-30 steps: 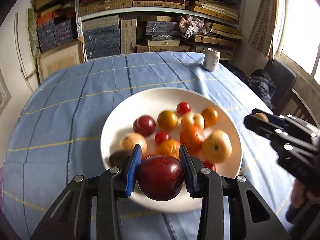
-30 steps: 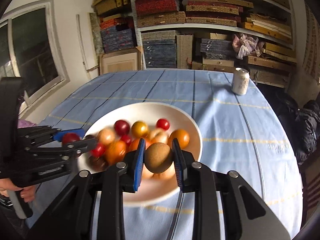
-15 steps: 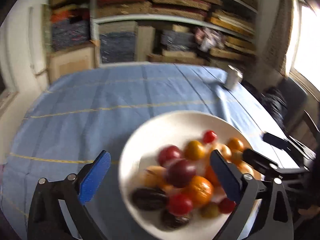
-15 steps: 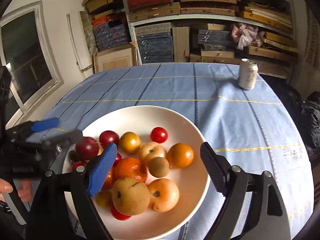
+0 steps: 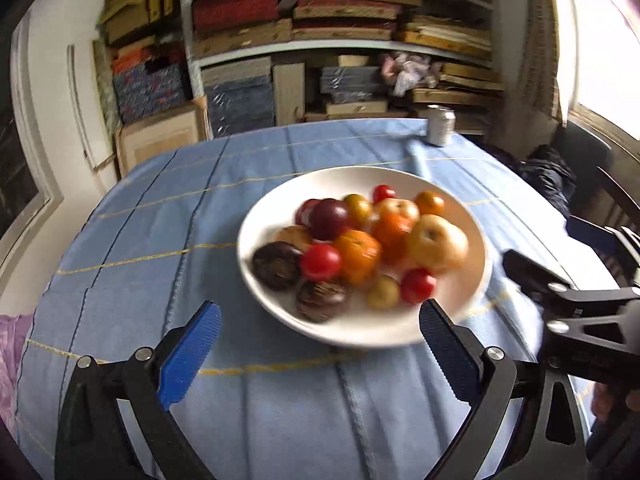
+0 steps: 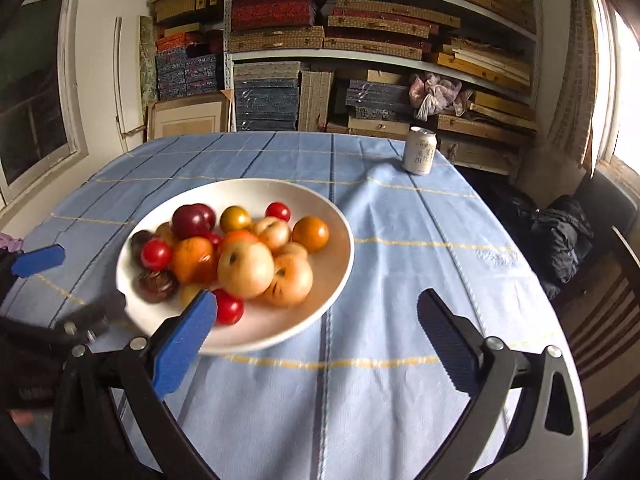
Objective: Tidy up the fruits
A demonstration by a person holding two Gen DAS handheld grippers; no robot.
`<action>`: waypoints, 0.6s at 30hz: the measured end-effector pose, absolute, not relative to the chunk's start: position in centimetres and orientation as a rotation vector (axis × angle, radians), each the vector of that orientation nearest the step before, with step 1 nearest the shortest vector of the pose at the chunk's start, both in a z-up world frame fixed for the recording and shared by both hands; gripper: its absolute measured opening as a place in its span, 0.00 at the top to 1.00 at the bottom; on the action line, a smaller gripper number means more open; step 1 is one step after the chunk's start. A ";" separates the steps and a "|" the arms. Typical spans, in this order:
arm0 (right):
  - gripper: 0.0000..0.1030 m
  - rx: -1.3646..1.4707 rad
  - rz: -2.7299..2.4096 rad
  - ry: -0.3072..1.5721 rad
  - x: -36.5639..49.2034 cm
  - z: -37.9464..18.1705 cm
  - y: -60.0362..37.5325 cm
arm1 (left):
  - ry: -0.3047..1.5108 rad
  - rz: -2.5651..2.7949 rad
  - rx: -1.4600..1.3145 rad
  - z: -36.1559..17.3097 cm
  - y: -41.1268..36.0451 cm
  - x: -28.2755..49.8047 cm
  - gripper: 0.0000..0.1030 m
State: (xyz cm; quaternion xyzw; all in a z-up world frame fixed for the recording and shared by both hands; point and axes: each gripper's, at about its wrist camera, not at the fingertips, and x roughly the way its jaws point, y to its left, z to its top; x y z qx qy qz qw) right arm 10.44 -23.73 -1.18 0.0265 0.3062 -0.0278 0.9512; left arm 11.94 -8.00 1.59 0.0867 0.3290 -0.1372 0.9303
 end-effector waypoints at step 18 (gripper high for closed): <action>0.04 0.068 -0.078 0.592 8.9 -2.5 -23.6 | 0.582 -0.152 0.016 1.1 -5.8 11.8 0.03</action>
